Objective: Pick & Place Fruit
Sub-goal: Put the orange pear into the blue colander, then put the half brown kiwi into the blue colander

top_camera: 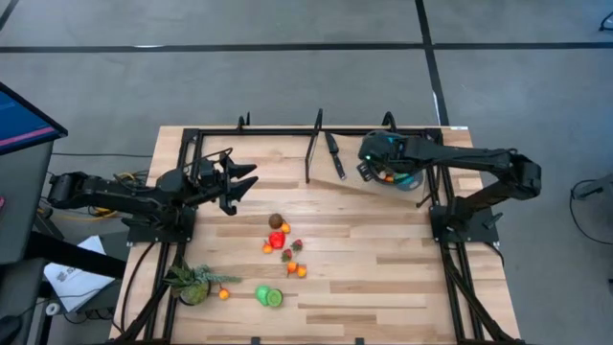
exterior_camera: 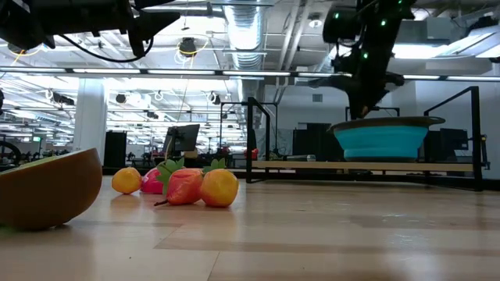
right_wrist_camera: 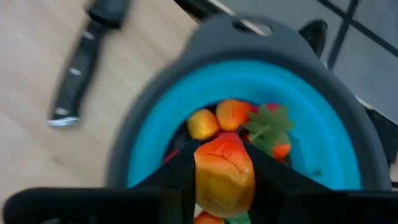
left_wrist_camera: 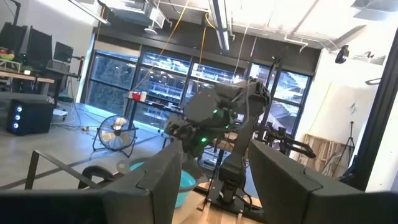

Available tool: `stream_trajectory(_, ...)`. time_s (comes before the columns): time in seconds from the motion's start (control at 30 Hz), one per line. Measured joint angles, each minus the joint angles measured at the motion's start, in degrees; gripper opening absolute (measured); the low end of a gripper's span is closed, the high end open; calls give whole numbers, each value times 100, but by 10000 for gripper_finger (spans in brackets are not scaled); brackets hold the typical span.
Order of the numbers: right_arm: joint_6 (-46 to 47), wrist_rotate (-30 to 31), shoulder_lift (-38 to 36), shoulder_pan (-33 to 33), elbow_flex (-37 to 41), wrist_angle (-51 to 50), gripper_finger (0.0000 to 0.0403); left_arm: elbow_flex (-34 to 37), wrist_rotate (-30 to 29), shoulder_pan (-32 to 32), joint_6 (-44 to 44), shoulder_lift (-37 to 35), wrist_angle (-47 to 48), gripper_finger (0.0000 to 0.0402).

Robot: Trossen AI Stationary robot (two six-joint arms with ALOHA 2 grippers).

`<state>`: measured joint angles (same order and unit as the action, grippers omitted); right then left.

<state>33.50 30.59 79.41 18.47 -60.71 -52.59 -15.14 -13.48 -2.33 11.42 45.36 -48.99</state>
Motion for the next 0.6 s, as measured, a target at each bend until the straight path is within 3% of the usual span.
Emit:
stream_trajectory(0.33, -540, -65, 502, 226, -139, -276, 230, 0, 1, 0, 0, 0, -2, 177)
stream_trajectory(0.47, -745, -66, 488, 27, -484, -772, 226, 0, 1, 0, 0, 0, 6, 177)
stream_trajectory(0.6, -1339, -84, 485, -236, -810, -747, 186, -2, 3, 0, 0, 0, 22, 177)
